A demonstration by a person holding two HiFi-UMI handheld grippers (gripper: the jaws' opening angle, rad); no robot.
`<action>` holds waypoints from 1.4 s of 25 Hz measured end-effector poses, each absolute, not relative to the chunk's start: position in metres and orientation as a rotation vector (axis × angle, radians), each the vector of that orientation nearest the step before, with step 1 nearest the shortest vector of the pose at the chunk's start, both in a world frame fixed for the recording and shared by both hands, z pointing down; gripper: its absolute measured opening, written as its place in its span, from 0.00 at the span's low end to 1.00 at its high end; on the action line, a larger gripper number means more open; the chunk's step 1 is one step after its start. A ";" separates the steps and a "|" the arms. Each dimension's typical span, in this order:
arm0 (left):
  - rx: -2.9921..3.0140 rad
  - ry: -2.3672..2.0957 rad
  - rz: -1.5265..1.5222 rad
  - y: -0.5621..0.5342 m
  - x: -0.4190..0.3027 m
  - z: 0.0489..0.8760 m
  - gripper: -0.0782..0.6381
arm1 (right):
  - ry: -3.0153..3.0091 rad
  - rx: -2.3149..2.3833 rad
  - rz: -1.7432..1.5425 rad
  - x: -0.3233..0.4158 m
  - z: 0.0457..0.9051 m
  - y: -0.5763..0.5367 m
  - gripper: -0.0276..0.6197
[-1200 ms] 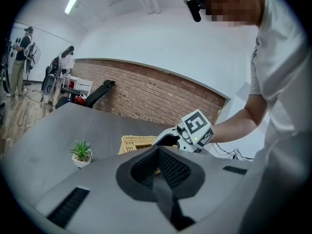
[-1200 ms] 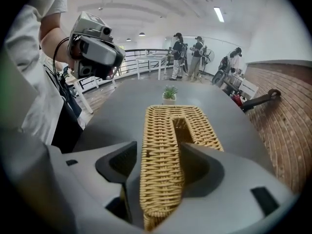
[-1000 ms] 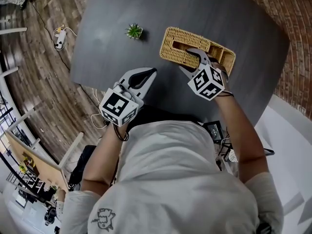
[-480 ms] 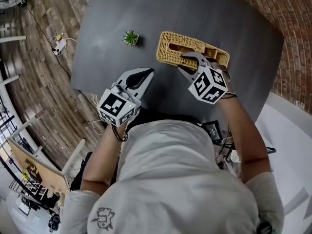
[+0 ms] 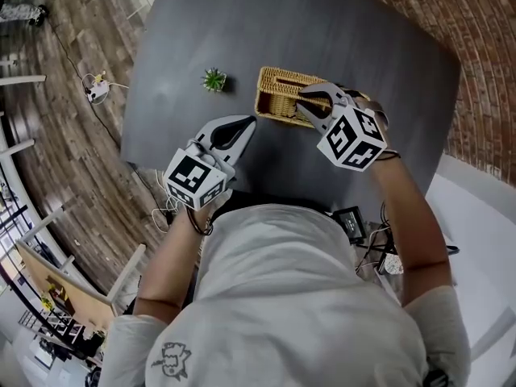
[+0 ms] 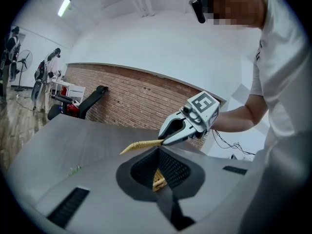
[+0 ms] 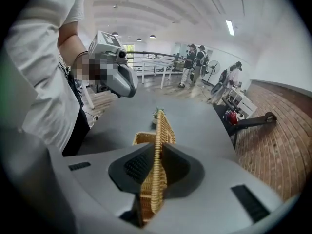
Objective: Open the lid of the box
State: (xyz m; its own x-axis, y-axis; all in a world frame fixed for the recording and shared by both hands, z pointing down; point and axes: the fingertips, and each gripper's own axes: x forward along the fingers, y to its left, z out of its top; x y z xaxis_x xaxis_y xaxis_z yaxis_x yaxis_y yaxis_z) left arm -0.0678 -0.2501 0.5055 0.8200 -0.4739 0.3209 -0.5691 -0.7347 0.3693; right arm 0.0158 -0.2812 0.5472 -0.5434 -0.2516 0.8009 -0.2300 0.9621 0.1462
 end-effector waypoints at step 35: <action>2.580 -0.690 0.258 -0.304 -0.038 0.503 0.12 | -2.152 0.342 0.136 0.050 0.554 -0.420 0.17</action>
